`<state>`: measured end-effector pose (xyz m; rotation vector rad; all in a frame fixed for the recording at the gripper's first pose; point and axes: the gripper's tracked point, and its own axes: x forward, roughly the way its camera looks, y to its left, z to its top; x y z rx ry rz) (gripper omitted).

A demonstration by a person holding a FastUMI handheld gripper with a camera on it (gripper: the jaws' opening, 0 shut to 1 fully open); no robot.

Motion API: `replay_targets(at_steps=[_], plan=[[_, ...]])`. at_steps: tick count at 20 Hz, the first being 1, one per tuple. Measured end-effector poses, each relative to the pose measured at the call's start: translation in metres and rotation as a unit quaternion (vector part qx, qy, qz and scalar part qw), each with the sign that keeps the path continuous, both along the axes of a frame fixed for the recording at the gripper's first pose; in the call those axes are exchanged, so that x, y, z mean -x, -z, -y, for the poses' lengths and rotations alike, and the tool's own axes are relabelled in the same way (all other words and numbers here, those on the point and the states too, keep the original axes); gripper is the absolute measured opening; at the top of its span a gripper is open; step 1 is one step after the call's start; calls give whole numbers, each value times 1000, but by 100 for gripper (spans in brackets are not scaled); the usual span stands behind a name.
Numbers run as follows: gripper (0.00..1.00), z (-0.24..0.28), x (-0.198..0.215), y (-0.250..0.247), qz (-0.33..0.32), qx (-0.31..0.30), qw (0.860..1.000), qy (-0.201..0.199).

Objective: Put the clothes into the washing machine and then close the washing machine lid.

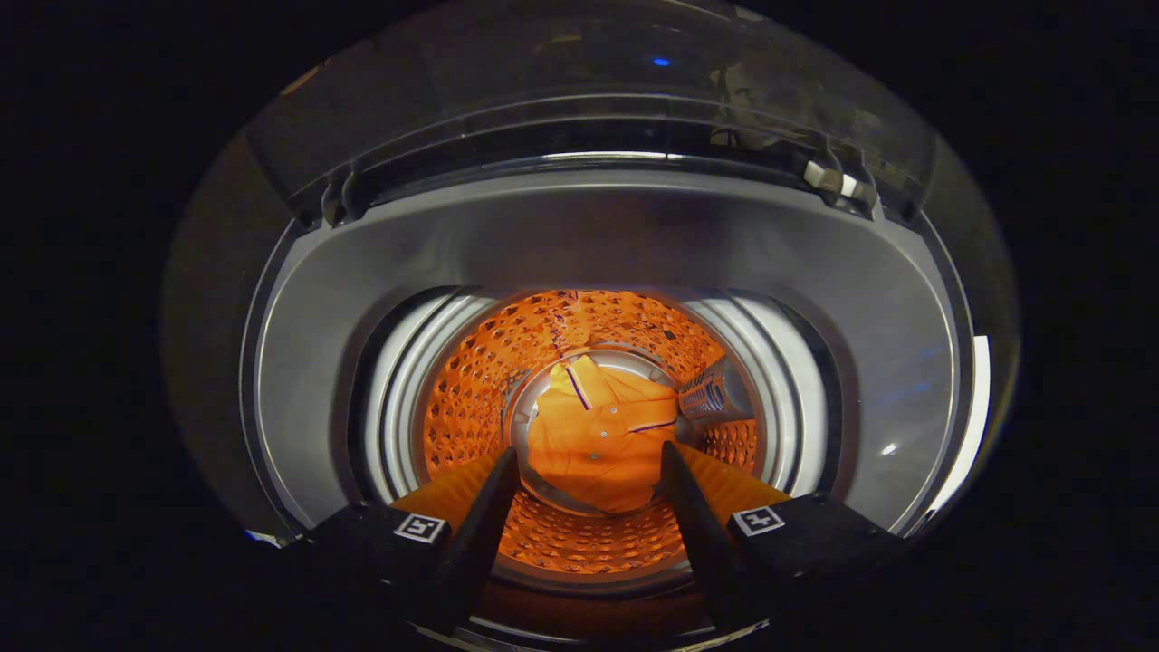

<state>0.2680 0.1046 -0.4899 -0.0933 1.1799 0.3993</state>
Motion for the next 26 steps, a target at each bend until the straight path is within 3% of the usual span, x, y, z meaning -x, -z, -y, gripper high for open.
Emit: replay_targets(at_steps=[6,10,15,19,26], plan=[[99,-9,11,-35,46,-32,998,-2],[99,-19,9,-94,137,-75,988,9],[99,-17,-1,-201,271,-110,956,21],[99,-22,-5,-296,341,-153,927,34],[98,-37,-66,-405,448,-176,877,13]])
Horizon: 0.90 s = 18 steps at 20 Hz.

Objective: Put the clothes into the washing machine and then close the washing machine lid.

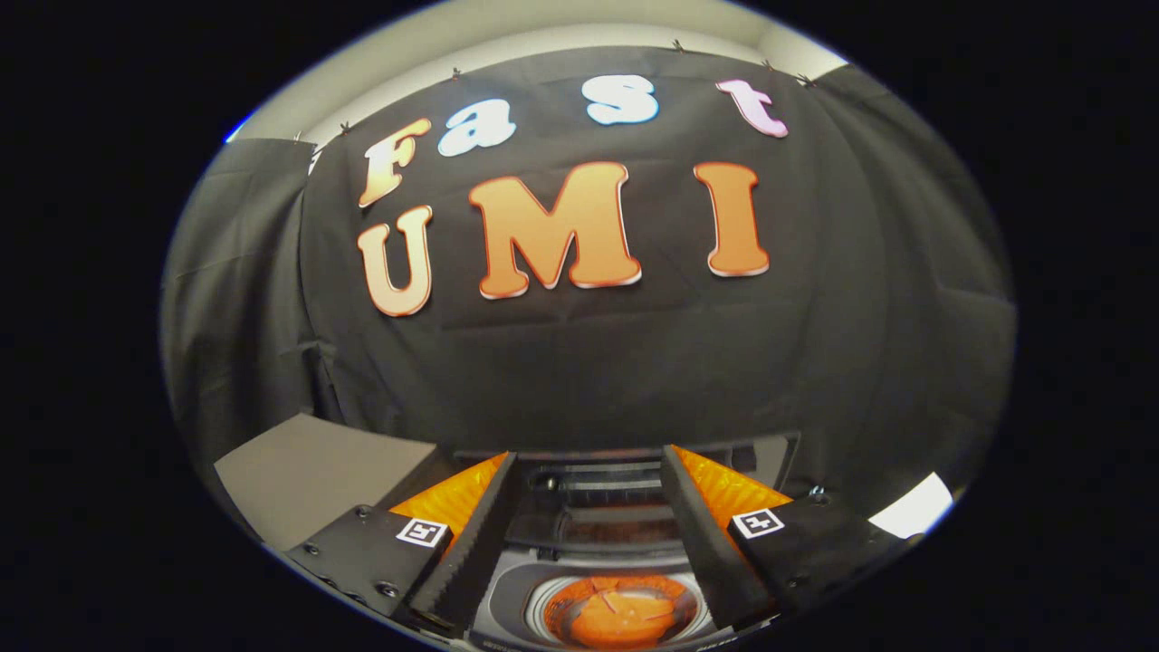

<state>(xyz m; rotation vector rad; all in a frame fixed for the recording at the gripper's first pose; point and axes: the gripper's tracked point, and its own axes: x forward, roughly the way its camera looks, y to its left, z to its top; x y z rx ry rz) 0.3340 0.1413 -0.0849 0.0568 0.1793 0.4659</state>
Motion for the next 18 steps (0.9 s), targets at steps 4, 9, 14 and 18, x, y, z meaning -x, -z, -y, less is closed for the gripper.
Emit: replay_targets(at_steps=[4,9,14,18], plan=[[98,-10,-40,-13,10,11,1000,0],[99,-32,-91,13,-13,31,999,4],[99,-29,-135,47,-48,43,998,27],[99,-26,-152,70,-64,58,996,39]])
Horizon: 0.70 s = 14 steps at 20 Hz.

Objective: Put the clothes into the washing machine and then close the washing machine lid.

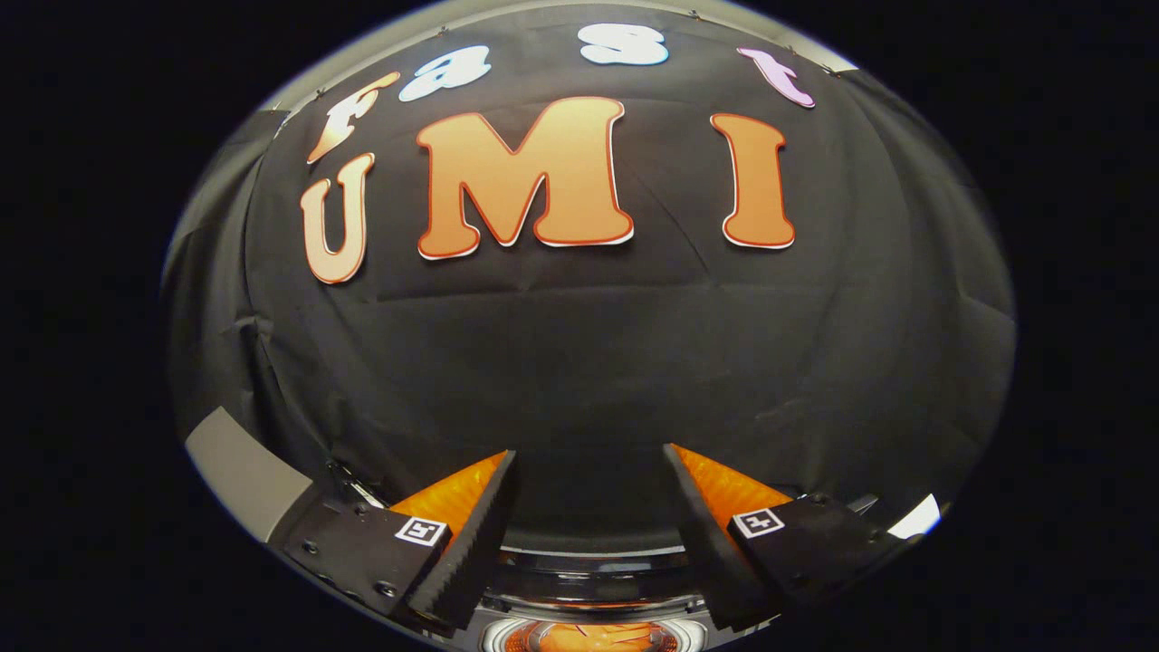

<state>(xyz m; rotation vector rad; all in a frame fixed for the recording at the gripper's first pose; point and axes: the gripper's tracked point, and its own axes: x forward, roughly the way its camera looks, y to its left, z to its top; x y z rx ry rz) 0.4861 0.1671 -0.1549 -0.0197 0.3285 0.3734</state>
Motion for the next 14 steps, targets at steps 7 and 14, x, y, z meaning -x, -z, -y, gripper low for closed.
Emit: replay_targets(at_steps=[7,14], plan=[[99,7,-7,25,-18,15,1000,15],[99,10,-5,21,2,10,1000,23]])
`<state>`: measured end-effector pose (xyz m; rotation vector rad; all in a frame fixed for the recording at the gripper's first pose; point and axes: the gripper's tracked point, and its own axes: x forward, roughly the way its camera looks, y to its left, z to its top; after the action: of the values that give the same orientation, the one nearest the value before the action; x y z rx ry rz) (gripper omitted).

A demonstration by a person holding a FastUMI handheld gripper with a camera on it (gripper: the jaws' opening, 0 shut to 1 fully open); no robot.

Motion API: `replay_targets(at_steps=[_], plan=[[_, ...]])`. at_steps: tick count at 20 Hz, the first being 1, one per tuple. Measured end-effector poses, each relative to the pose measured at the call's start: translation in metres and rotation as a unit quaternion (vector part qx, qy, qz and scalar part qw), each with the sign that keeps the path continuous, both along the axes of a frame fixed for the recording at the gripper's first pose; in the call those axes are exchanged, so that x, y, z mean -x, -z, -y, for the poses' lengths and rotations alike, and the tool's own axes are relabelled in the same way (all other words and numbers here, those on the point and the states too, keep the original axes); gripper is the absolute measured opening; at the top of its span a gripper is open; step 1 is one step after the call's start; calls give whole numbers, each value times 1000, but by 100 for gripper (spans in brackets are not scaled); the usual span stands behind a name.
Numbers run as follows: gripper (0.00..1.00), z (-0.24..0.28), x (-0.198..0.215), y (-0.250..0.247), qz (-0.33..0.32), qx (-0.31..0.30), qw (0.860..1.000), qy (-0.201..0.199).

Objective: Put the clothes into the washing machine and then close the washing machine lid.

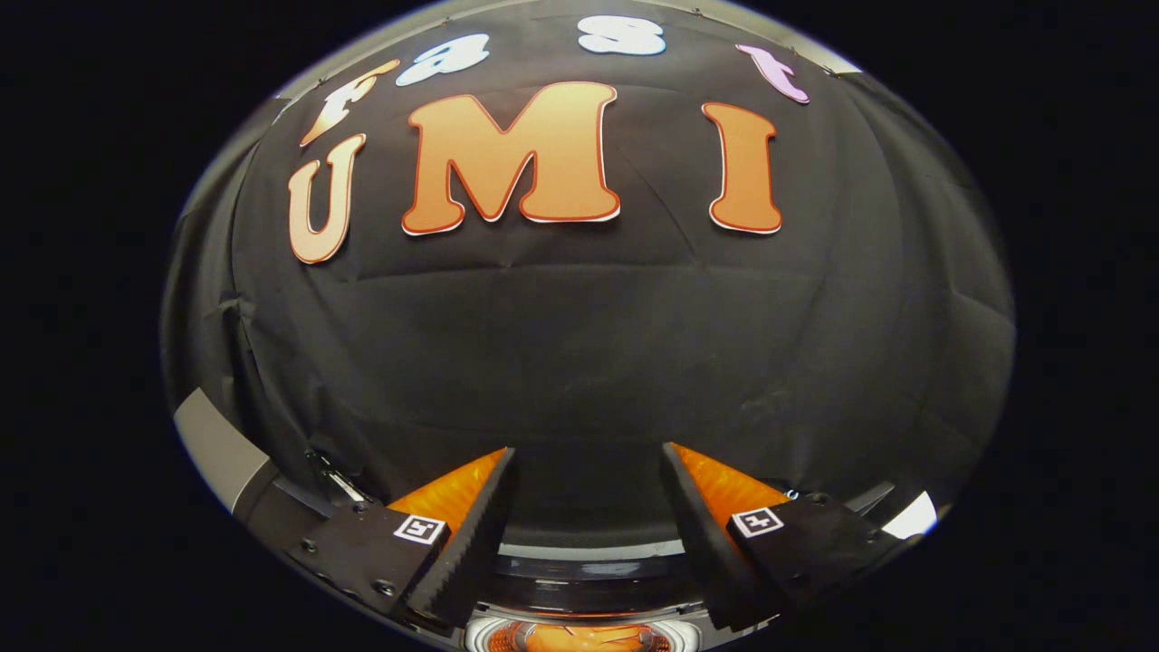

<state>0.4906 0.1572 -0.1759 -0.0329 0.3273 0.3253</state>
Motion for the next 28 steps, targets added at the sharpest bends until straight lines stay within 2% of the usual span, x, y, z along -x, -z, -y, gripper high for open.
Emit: replay_targets(at_steps=[19,28], plan=[[99,26,84,9,17,-14,1000,11],[99,33,109,23,18,-14,1000,17]])
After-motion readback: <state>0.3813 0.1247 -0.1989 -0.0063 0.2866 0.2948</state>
